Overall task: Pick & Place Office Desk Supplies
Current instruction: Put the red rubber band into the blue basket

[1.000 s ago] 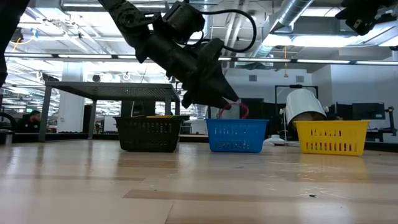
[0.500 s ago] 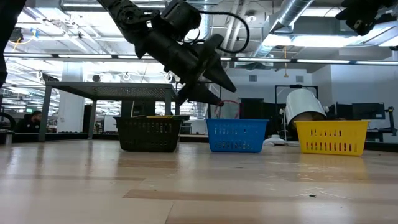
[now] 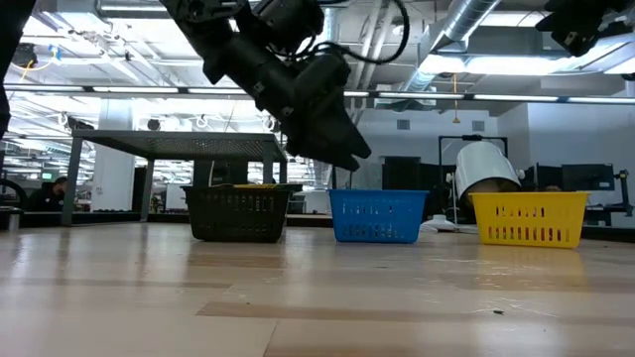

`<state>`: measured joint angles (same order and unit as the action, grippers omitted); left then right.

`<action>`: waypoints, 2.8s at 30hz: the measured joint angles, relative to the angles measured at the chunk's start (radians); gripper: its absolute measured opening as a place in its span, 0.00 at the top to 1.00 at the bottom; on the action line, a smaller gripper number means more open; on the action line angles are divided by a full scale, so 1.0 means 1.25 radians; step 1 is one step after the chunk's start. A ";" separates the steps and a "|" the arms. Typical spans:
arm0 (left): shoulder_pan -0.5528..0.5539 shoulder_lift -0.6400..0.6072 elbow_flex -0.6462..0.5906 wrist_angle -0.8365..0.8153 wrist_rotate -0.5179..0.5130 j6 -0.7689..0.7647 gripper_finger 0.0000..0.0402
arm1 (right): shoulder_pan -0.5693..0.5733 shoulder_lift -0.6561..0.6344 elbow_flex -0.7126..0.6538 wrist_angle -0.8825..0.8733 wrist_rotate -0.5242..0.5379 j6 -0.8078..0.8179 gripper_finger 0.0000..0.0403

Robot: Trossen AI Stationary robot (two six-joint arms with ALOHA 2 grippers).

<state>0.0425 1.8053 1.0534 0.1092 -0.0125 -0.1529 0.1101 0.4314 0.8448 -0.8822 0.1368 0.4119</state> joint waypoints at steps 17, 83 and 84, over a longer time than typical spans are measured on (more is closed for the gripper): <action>-0.084 -0.288 0.002 -0.149 0.136 -0.158 0.41 | 0.000 0.000 0.000 0.000 0.002 -0.002 0.70; -0.705 0.045 0.002 -0.731 0.118 -1.121 0.76 | 0.000 0.000 0.000 0.047 0.039 0.066 0.70; -0.705 0.045 0.001 -0.728 0.121 -1.119 0.82 | 0.000 0.000 0.000 0.047 0.039 0.062 0.70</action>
<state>-0.8387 1.8622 1.0549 -0.8004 0.1389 -1.5511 0.1101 0.4313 0.8448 -0.8234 0.1852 0.4900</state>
